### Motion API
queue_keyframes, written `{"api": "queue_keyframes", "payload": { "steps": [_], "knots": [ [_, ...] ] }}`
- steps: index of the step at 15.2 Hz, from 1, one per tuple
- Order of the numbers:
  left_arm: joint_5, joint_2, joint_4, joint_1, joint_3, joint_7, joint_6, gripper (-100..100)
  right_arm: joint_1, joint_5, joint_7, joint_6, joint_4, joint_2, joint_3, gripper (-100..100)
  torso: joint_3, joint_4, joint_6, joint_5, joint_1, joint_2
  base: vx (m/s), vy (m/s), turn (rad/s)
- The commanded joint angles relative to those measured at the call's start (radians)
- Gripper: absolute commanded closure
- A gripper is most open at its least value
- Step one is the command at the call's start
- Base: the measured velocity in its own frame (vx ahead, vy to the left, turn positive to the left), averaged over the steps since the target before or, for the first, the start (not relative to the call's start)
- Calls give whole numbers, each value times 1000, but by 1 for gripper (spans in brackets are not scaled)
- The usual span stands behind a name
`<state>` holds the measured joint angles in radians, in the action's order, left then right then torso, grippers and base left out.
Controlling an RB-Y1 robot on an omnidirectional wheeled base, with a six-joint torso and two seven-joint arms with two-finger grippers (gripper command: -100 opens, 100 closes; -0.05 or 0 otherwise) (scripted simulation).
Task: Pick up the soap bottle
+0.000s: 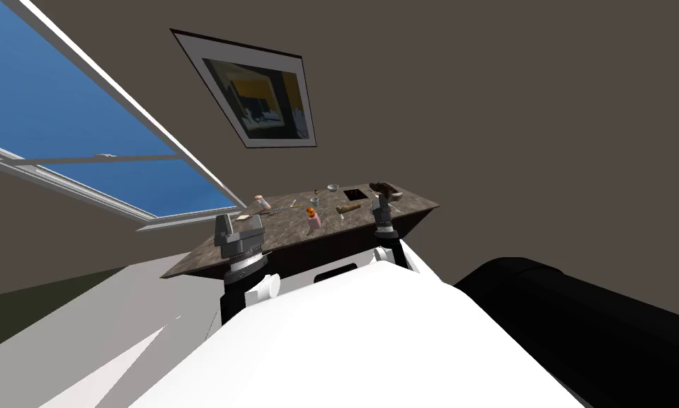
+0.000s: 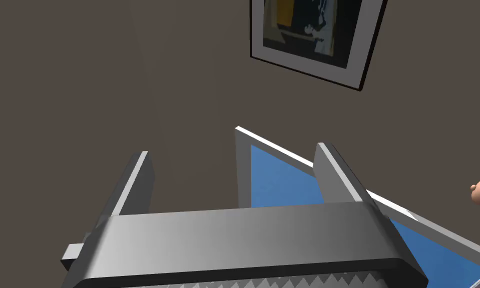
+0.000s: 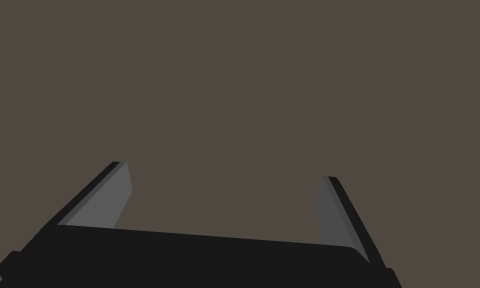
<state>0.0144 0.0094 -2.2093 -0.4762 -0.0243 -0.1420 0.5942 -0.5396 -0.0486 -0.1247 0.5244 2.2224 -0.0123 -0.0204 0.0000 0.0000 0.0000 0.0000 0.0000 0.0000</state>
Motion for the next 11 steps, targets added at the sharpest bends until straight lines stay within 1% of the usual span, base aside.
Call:
{"api": "queue_keyframes", "payload": {
  "steps": [1, 6, 7, 11],
  "knots": [
    [4, 32, 4, 0, 0, 3, -2, -100, 0, 0, 0, 0, 0, 0, 0, 0, 0, 0, 0, 0, 0, 0, 0, -3, -12],
    [36, 149, 33, 4, 2, 23, -15, -100, 0, 0, 0, 0, 0, 0, 0, 0, 0, 0, 0, 0, -1, 0, 0, -14, -44],
    [36, 150, 33, 4, 2, 23, -15, -100, 0, 0, 0, 0, 0, 0, 0, 0, 0, 0, 0, 0, -1, 0, -2, -20, -37],
    [80, 243, 73, 8, 4, 51, -34, -100, 0, 0, 0, 0, 0, 0, 0, 0, 0, 0, 0, 0, -2, 0, 1, -31, -68]
  ]
}}
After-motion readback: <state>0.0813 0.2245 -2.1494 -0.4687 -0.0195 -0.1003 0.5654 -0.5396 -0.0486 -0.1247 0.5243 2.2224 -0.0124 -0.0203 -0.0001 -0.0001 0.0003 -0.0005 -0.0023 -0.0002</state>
